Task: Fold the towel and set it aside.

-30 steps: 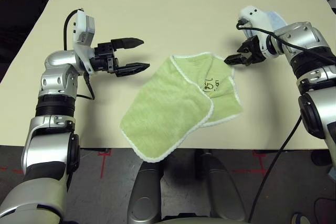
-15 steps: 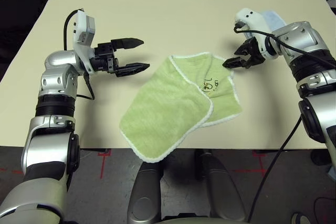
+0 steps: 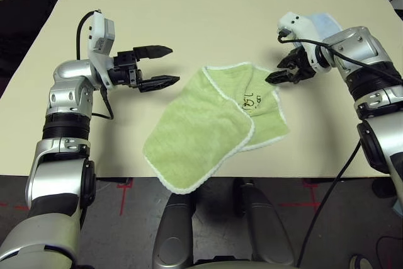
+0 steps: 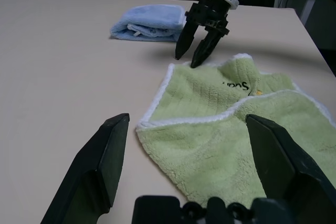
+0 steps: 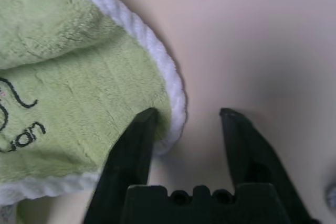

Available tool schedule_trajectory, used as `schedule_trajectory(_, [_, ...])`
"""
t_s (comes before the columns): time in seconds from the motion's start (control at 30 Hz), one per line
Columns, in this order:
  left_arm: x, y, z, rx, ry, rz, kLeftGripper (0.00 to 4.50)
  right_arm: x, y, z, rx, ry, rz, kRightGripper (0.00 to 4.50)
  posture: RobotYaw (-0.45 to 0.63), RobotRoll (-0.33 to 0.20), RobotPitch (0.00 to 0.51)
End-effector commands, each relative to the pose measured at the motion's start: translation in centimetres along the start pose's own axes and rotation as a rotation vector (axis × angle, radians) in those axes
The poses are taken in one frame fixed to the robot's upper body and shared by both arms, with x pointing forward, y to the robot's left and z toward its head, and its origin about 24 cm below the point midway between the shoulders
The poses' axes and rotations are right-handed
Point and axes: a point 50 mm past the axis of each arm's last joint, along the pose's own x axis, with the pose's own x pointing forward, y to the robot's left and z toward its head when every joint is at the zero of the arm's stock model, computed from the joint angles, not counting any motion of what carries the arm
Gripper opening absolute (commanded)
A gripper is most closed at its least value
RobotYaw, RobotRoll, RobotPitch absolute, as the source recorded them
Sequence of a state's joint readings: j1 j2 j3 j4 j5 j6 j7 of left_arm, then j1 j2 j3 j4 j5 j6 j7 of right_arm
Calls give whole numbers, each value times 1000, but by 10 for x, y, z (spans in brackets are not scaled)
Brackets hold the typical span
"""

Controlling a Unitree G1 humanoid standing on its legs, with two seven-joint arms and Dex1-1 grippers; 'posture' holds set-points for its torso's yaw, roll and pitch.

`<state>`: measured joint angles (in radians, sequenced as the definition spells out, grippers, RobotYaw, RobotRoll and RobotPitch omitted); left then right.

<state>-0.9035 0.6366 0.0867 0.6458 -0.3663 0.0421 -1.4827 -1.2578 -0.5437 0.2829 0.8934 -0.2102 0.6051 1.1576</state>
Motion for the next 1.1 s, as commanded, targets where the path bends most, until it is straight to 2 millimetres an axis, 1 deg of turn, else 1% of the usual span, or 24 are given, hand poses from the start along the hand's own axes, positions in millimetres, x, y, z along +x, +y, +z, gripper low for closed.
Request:
schedule_trajectory(0.03, [-1,0,-2,-4,30,-17,4500,14,7,-19,27,69,49,1708,71,0,331])
schedule_trajectory(0.07, [-1,0,-2,-4,31,-17,4500,14,7,-19,25,70,50,1292,71,0,331])
schedule_trajectory(0.17, [0,0,-1,-5,32,-19,4500,13,7,-18,10,73,54,231,67,0,329])
schedule_trajectory(0.2, [0,1,-1,-6,34,-20,4500,13,7,-17,4,73,57,56,67,0,329])
schedule_trajectory(0.47, [0,3,-1,-16,42,-27,4500,10,7,-10,-9,41,60,56,58,0,319])
schedule_trajectory(0.6, [-1,3,-3,-45,39,-10,4500,3,4,2,65,-158,62,56,61,0,313])
schedule_trajectory(0.73, [-4,2,-5,-67,41,10,4500,-3,2,7,40,-357,32,56,64,0,307])
schedule_trajectory(0.83, [-6,0,-7,-71,57,33,4500,-10,-1,12,0,-653,-50,56,69,0,303])
schedule_trajectory(0.87, [-6,-1,-8,-73,57,40,4500,-11,-2,12,-10,-703,-83,56,75,0,300])
schedule_trajectory(0.97, [-5,-2,-8,-82,49,64,4500,-11,-3,13,-53,-782,-153,56,84,0,294])
schedule_trajectory(1.1, [-1,-2,-9,-92,41,111,4500,-12,-1,25,-128,-895,-234,56,88,0,286])
